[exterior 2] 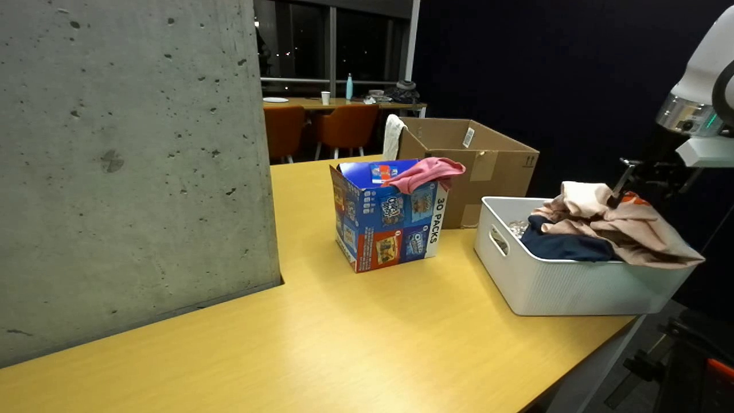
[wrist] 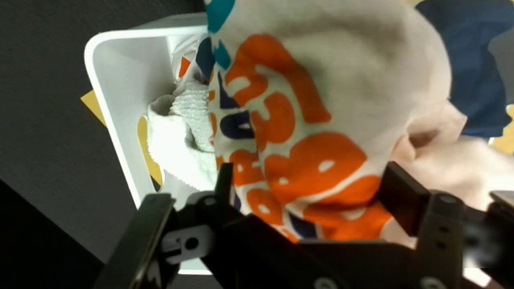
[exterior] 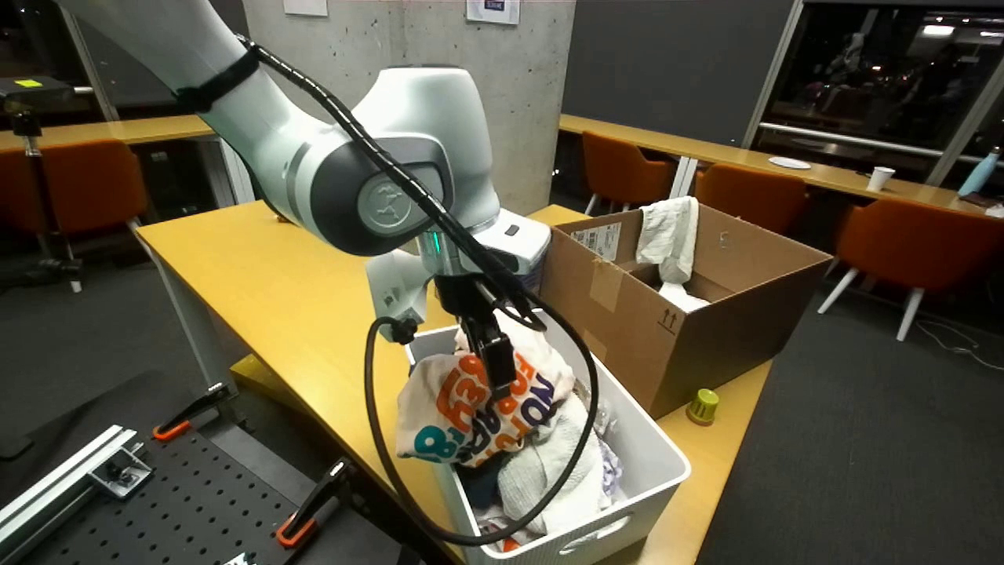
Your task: Transfer the shirt to the organisation bin
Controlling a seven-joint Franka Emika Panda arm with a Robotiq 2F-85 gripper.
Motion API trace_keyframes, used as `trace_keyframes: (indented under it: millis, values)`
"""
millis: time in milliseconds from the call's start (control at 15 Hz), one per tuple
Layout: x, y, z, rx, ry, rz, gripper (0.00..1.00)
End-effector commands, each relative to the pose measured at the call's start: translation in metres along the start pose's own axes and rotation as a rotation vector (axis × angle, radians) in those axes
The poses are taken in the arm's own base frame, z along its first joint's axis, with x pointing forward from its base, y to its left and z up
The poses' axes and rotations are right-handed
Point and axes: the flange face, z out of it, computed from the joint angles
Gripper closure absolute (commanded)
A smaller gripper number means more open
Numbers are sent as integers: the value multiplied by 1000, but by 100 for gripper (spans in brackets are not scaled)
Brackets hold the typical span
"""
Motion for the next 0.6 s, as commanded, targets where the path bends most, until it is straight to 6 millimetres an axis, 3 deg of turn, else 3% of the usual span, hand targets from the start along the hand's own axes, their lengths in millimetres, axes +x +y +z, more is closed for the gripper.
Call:
trace_keyframes:
  millis: [0, 267, 533]
  values:
    - [10, 20, -52, -6, 24, 9, 0]
    - [1, 15, -102, -38, -7, -30, 0]
    - [-19, -16, -129, -30, -46, -87, 0]
